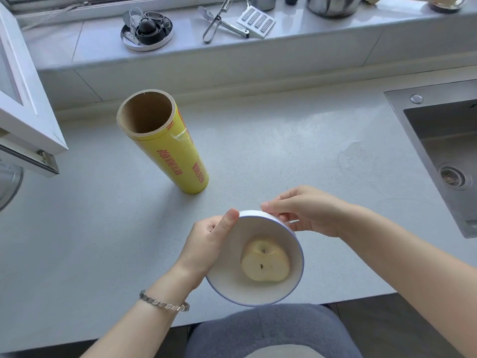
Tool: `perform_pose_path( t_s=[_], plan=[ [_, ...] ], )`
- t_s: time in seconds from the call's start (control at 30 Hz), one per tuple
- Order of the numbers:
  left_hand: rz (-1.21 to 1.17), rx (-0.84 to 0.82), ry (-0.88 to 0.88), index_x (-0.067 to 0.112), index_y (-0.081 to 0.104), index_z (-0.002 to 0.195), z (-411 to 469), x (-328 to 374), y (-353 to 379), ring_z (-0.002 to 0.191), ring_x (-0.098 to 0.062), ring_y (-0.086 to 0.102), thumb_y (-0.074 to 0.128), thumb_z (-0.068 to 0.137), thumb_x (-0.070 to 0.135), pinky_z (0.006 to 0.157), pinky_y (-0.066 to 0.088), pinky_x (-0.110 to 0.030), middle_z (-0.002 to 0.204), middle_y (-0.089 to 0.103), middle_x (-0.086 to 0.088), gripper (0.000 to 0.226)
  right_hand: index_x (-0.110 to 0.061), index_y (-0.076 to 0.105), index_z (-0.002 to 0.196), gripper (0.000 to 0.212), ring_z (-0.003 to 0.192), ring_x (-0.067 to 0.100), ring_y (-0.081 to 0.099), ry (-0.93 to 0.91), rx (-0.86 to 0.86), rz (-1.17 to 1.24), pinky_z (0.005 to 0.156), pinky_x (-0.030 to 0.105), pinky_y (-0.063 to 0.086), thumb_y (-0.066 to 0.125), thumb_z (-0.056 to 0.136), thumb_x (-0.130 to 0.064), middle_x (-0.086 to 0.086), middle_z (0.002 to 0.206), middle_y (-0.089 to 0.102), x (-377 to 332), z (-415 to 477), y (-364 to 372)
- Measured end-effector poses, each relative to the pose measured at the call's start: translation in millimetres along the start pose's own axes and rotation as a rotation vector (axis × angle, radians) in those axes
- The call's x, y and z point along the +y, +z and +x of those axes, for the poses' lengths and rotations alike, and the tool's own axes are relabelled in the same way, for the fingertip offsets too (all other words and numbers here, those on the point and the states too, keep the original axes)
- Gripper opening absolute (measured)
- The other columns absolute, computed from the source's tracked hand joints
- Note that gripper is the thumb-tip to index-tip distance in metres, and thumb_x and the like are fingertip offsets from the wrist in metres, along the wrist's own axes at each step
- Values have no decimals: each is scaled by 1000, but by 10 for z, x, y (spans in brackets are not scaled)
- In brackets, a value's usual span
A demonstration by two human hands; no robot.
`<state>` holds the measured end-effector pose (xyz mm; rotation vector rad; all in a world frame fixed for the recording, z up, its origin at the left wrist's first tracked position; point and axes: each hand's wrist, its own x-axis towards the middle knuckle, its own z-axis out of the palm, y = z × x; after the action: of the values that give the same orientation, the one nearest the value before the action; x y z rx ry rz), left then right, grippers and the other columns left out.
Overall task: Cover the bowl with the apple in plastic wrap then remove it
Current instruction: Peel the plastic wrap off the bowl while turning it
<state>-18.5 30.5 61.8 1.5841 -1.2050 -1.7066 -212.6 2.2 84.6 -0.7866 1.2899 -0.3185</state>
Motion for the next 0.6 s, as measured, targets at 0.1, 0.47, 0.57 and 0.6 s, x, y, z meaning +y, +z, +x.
perform_pose_path(
  t_s=[0.1, 0.47, 0.57, 0.6],
  plan=[
    [4, -7, 18, -4, 63, 70, -38, 11, 1, 66, -19, 45, 59, 73, 64, 61, 32, -32, 69, 51, -11, 68, -14, 58, 62, 25, 46, 2, 47, 1, -42, -29, 56, 12, 46, 60, 86, -20, -5, 55, 49, -14, -13, -7],
    [93, -16, 52, -15, 54, 77, -13, -74, -14, 65, -19, 39, 52, 57, 72, 63, 27, -32, 70, 44, -9, 90, -10, 60, 69, 23, 52, 7, 47, 109, -93, -195, 55, 14, 46, 63, 85, -27, -3, 56, 51, -81, -24, 0],
    [106, -9, 68, -15, 55, 78, -9, -98, -34, 66, -18, 40, 53, 54, 79, 64, 28, -32, 71, 45, -9, 97, -11, 59, 69, 24, 57, 8, 45, 59, -41, -254, 57, 15, 43, 58, 88, -24, -2, 62, 51, -67, 3, 46],
    [108, -11, 69, -13, 56, 76, -5, -111, -43, 67, -18, 40, 53, 52, 83, 64, 28, -32, 72, 45, -8, 100, -12, 58, 68, 25, 58, 8, 47, 25, 7, -270, 58, 14, 43, 56, 90, -24, -2, 64, 53, -58, 16, 65]
  ],
)
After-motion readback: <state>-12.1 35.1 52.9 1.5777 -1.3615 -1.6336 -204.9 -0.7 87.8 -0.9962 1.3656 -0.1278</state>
